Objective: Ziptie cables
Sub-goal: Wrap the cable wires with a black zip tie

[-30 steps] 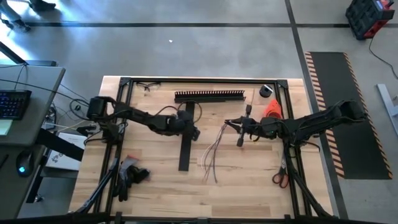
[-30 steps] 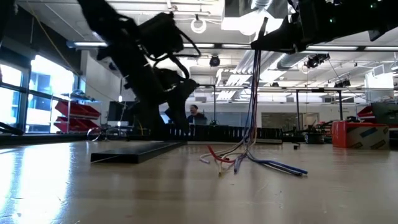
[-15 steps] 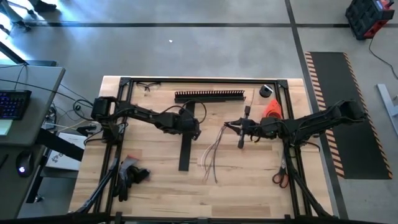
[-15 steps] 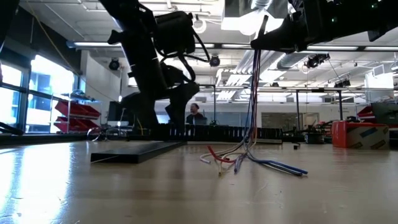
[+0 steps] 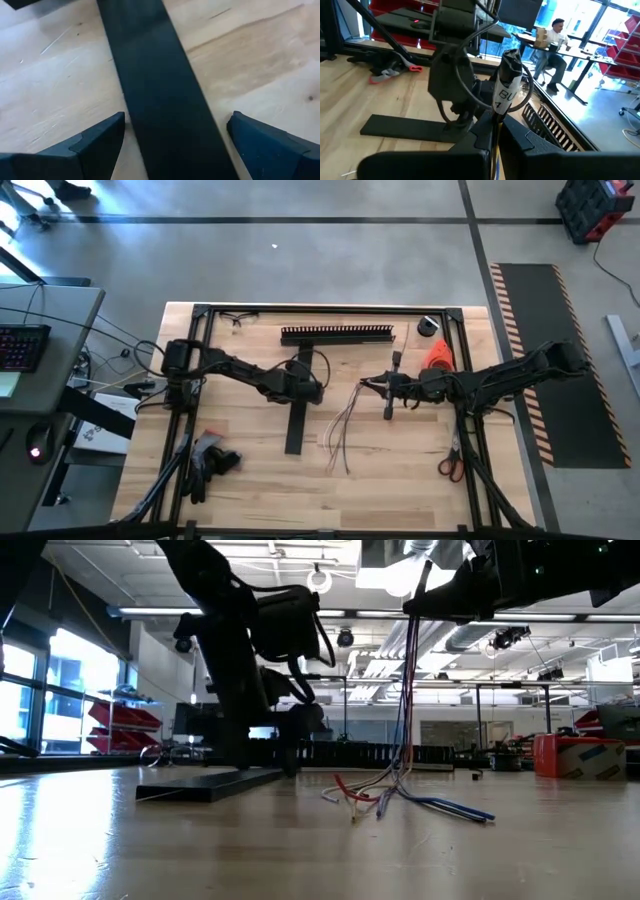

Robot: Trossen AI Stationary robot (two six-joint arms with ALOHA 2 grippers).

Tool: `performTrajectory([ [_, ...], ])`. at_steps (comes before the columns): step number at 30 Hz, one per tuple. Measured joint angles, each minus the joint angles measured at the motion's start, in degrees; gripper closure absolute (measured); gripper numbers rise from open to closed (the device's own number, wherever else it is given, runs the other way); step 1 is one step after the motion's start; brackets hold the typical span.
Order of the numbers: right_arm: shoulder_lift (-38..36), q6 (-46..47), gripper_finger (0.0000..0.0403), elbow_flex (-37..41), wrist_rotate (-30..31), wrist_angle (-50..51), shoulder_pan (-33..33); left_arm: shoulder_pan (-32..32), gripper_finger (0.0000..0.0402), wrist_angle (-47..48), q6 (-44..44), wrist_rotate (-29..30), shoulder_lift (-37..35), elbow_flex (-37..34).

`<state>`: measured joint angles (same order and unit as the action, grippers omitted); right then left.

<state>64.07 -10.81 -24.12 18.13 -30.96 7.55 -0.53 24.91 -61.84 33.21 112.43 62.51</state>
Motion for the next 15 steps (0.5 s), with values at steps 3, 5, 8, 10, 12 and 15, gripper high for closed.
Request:
performTrajectory([
  [3,0.0,0.0,0.0403,0.0,-0.06,-0.03,0.0,0.08,0.0075,0.07,-0.42,-1.26,1.14,0.12],
  [5,0.0,0.12,0.0403,0.0,-0.14,-0.04,0.0,0.02,0.0088,0.94,-0.46,-2.24,1.45,0.16],
  [8,0.0,0.24,0.0403,0.0,-0.26,-0.1,0.0,-0.68,0.0122,2.97,-1.35,-3.08,1.34,0.26],
  [10,0.0,0.26,0.0403,0.0,-0.3,-0.08,0.07,-1.26,0.0153,5.38,-2.04,-3.17,1.3,0.34],
  [12,0.0,0.24,0.0403,0.0,-0.3,-0.09,0.41,-1.79,0.0183,7.47,-1.42,-3.52,1.23,0.34],
  [15,0.0,-0.42,0.0403,0.0,-0.3,-0.17,1.26,-2.36,0.0217,9.83,-0.2,-4.86,1.06,0.39],
])
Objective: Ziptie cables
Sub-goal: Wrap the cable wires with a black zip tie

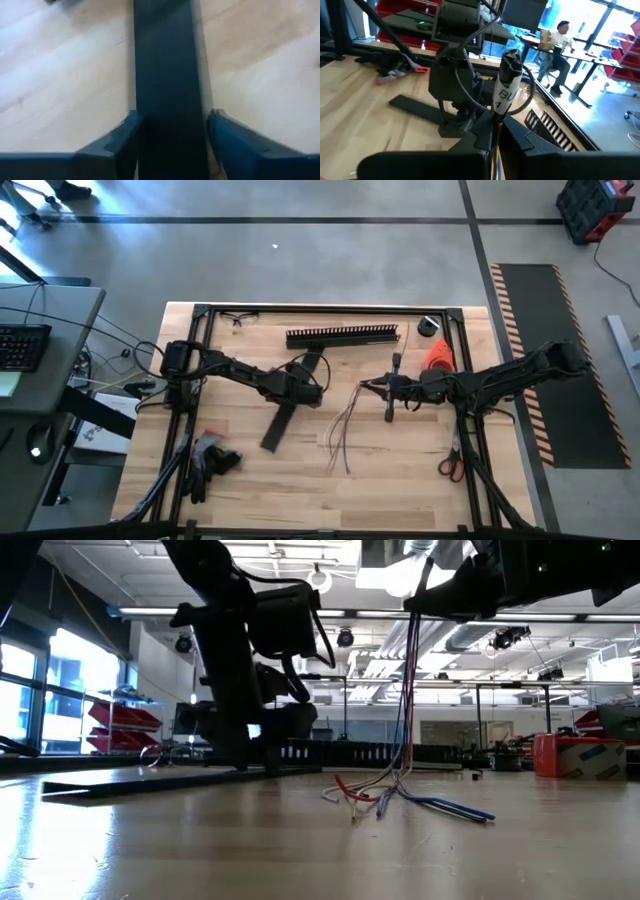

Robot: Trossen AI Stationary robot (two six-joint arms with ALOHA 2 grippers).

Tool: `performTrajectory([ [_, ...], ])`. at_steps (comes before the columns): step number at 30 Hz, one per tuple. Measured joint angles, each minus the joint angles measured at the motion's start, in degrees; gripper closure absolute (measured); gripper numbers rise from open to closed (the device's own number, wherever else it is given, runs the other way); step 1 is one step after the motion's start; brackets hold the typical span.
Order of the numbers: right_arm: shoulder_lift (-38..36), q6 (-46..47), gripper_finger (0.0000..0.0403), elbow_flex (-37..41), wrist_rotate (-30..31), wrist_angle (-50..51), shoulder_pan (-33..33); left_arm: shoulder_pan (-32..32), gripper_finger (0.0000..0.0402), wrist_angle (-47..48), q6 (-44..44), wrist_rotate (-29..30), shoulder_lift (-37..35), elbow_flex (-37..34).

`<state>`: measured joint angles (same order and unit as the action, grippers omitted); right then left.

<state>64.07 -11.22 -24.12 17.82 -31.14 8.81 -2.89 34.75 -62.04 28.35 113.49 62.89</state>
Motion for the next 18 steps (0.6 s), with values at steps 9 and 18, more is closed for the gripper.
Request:
performTrajectory([
  [9,0.0,-0.73,0.0403,-0.02,-0.02,-0.35,1.87,-4.76,0.032,10.47,-6.93,-4.76,-5.5,-0.77],
  [18,0.0,-1.38,0.0403,-0.02,0.0,-0.44,1.84,-8.08,0.0396,12.5,-3.03,-2.69,-11.21,-6.09],
])
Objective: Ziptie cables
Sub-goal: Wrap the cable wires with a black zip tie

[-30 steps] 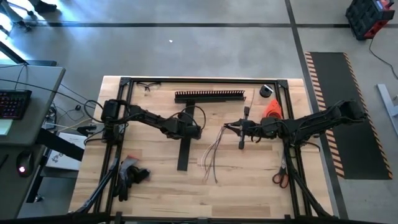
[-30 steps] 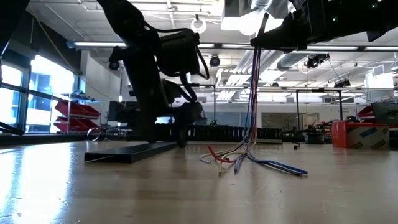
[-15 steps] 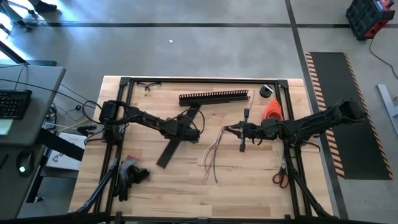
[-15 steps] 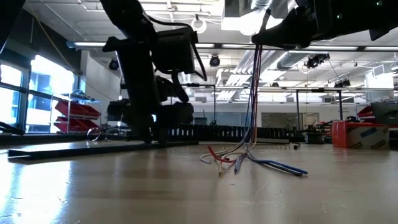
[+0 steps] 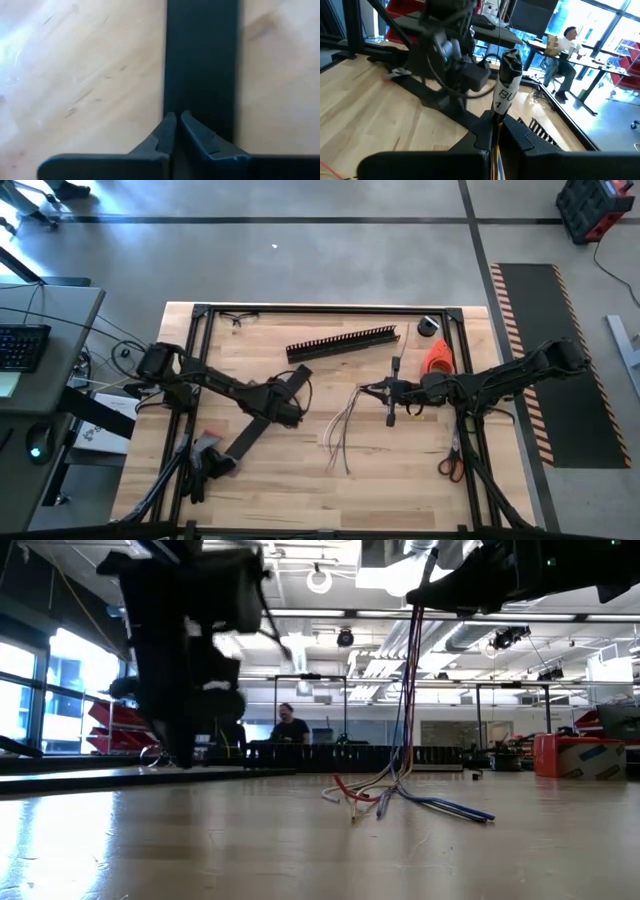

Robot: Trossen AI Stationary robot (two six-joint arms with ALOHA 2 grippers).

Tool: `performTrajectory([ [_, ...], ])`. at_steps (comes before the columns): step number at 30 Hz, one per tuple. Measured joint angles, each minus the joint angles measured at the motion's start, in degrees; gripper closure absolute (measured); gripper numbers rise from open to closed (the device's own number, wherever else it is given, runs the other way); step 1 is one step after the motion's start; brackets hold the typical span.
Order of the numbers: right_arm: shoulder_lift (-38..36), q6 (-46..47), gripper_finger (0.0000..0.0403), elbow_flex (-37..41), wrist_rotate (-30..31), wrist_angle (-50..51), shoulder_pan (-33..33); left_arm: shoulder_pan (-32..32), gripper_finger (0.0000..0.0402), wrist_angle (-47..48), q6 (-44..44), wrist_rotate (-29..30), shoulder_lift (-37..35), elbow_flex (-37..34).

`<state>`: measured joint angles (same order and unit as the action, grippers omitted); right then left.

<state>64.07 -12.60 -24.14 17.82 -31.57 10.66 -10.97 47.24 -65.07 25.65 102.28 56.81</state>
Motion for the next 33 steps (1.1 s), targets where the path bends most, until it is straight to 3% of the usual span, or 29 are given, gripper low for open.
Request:
performTrajectory([
  [5,0.0,0.23,0.0403,0.0,0.0,-0.02,0.01,2.89,0.0399,-1.32,3.09,1.96,-0.65,-5.15],
  [9,0.0,0.98,0.0403,0.0,0.0,-0.4,0.0,4.14,0.0401,3.36,1.12,3.11,-3.07,-6.28],
  [11,-0.02,0.74,0.0403,0.0,0.0,-0.78,0.0,5.03,0.0401,8.66,-1.4,3.22,-5.68,-7.58],
  [16,-0.02,0.96,0.0403,0.0,-0.03,-2.4,-0.43,6.58,0.0401,10.39,-4.14,4.99,-14.91,-12.42],
  [21,0.0,2.23,0.0403,-0.4,-4.61,-6.03,-1.49,4.15,0.0401,8.43,-5.18,14.18,-23.21,-12.64],
  [24,0.15,2.09,0.0403,-2.24,-8.3,-7.92,-1.38,1.15,0.0401,-1.35,2.93,21.32,-26.73,-11.92],
  [27,1.04,1.39,0.0403,-4.78,-10.25,-7.83,-1.4,-2.35,0.0397,-18.93,19.59,25.21,-27.84,-12.23],
  [30,3.18,0.31,0.0403,-7.26,-10.91,-7.93,-1.4,-4.2,0.0377,-39.9,37.6,24.87,-26.42,-13.01],
  [33,5.18,-1.47,0.0403,-8.41,-10.58,-7.54,-1.4,-4.03,0.0341,-57.33,50.98,20.28,-22.89,-13.04],
])
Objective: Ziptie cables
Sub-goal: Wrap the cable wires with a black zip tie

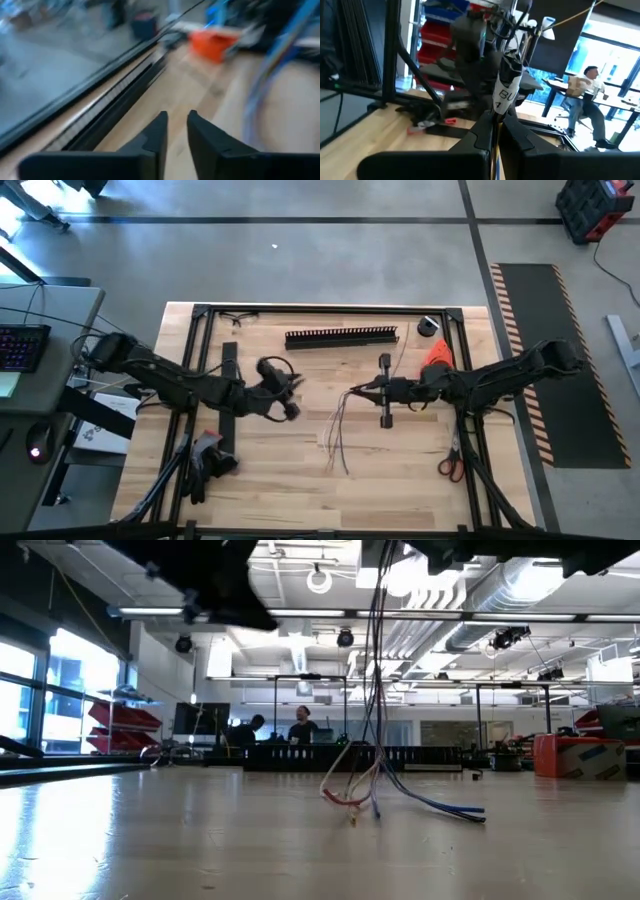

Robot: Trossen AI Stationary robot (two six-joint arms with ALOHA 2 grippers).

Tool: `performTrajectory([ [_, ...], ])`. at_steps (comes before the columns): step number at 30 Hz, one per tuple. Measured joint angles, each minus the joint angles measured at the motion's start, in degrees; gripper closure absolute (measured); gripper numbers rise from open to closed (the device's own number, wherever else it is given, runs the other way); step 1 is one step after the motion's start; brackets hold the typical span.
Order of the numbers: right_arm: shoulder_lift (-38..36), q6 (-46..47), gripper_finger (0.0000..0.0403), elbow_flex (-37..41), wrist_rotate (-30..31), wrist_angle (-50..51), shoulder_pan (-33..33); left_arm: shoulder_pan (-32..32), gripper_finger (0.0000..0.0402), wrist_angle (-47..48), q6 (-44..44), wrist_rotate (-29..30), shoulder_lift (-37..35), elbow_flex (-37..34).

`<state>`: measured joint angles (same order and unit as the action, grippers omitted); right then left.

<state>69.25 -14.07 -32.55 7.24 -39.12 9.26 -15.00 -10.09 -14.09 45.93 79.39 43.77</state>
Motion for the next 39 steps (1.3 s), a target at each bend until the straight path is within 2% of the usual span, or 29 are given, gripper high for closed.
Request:
performTrajectory([
  [3,0.66,-0.3,0.0403,-0.55,1.73,-0.09,0.0,1.03,0.0295,-14.42,8.2,-6.07,4.59,0.0],
  [10,0.5,0.25,0.0403,-0.55,1.55,-2.09,-0.25,5.33,0.0189,-41.28,19.71,-17.18,18.42,1.48],
  [13,0.51,0.26,0.0403,-0.55,1.44,-2.08,-0.22,6.75,0.0159,-50.31,21.9,-25.53,24.75,4.19],
  [16,0.51,0.12,0.0403,-0.55,1.43,-2.36,-0.24,7.36,0.0143,-53.42,20.44,-27.16,30.31,8.84],
  [20,0.51,-0.31,0.0403,-0.55,1.37,-3.75,-0.22,7.54,0.0141,-49.79,20.2,-25.17,35.59,14.6],
  [24,0.51,-0.67,0.0403,-0.53,1.59,-3.75,-0.22,7.2,0.0144,-42.67,20.3,-24.53,35.98,17.03],
  [26,0.51,-1.39,0.0403,-0.53,3.08,-3.03,-0.21,6.54,0.0145,-35.95,20.42,-21.85,33.8,17.03],
  [29,0.51,-1.48,0.0403,-0.53,6.73,-0.85,-0.22,5.24,0.0145,-20.24,20.24,-13.51,29.11,17.05],
  [31,0.51,-1.53,0.0403,-0.53,8.43,-0.07,-0.22,4.45,0.0145,-8.97,18.15,-9.35,25.87,17.05],
  [35,0.51,-1.52,0.0403,-0.51,9.14,0.83,-0.22,3.38,0.0145,12.5,10.95,-4.92,19.93,15.69],
  [37,0.51,-1.48,0.0403,-0.51,9.12,0.72,-0.22,3.21,0.0145,15.18,6.74,-3.08,16.39,11.81],
  [39,0.51,-1.51,0.0403,-0.51,9.12,0.83,-0.22,3.08,0.0145,10.47,3.86,-2.94,12.4,6.41],
])
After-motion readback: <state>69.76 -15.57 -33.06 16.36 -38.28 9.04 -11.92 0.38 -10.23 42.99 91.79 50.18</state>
